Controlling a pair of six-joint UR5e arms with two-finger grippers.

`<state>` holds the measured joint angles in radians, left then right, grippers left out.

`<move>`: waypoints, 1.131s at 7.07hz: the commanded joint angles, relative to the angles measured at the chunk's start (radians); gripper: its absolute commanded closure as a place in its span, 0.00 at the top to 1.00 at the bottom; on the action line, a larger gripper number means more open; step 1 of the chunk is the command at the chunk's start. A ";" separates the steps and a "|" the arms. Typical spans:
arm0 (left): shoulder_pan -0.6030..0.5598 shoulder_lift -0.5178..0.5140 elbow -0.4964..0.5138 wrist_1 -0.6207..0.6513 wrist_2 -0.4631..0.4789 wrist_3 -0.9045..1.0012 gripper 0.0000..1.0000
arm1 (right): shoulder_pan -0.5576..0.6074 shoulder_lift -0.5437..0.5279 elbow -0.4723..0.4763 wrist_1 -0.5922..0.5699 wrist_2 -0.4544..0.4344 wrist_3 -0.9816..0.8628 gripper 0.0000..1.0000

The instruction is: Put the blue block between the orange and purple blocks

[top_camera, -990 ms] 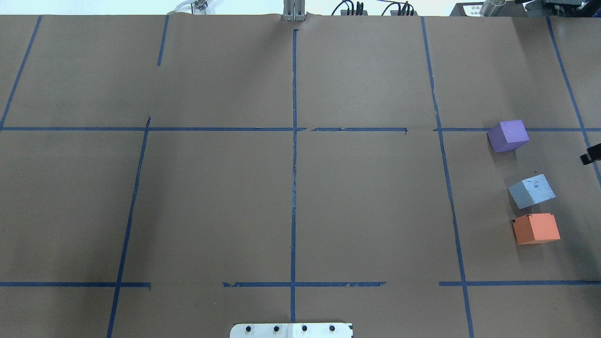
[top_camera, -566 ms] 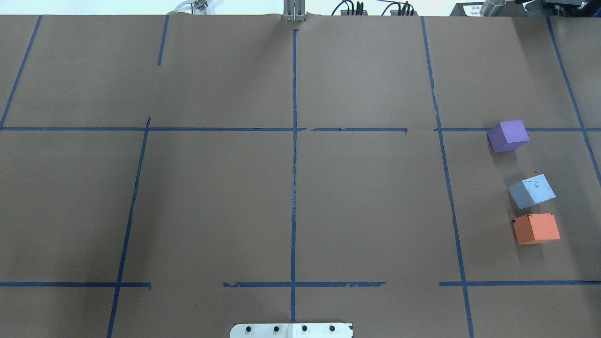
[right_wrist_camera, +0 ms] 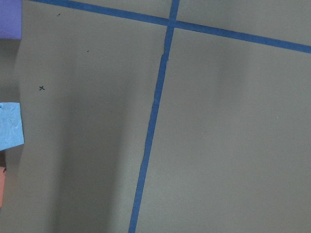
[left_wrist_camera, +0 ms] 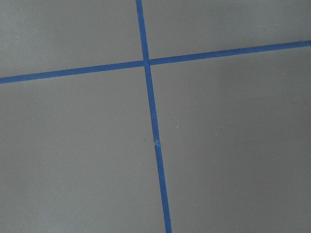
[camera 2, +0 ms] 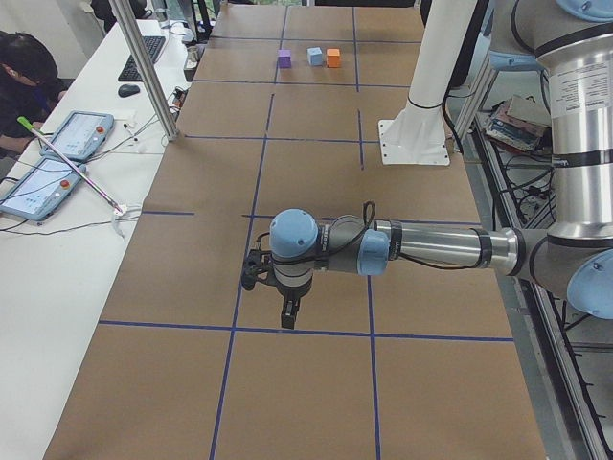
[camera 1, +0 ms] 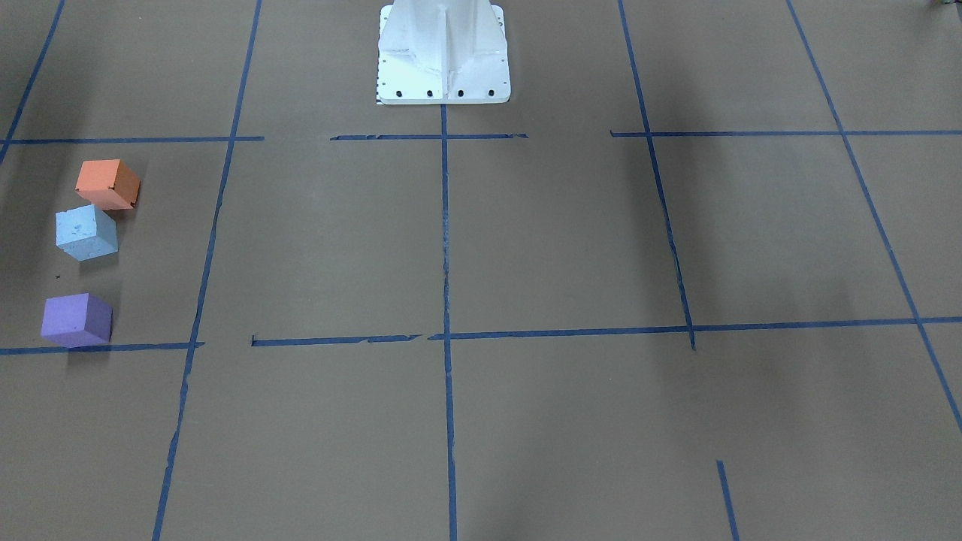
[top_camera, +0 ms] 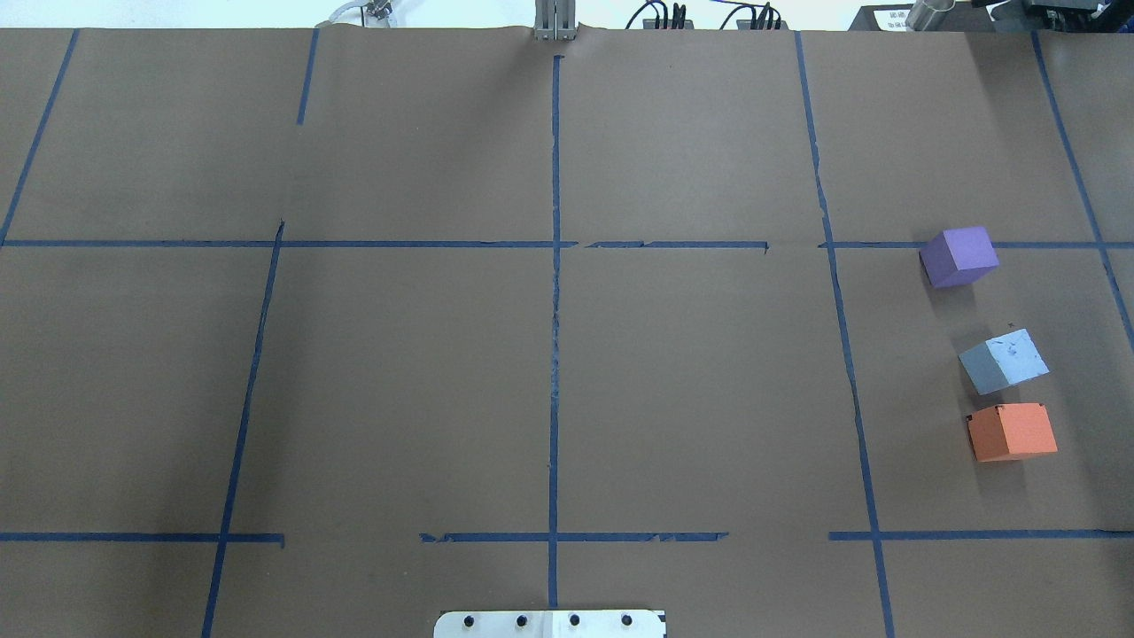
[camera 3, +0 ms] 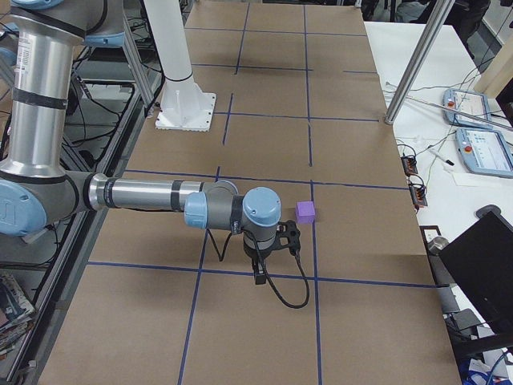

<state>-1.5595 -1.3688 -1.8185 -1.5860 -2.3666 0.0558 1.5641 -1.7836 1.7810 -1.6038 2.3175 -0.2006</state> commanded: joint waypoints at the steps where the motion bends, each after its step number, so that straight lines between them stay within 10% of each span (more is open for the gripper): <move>1: -0.001 0.039 -0.022 0.000 0.068 0.001 1.00 | 0.001 -0.002 -0.002 0.001 0.008 0.000 1.00; 8: 0.001 0.042 -0.022 0.000 0.070 0.001 1.00 | -0.001 -0.008 0.001 0.002 0.029 -0.005 1.00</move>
<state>-1.5585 -1.3269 -1.8407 -1.5860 -2.2969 0.0568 1.5637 -1.7916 1.7824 -1.6017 2.3441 -0.2055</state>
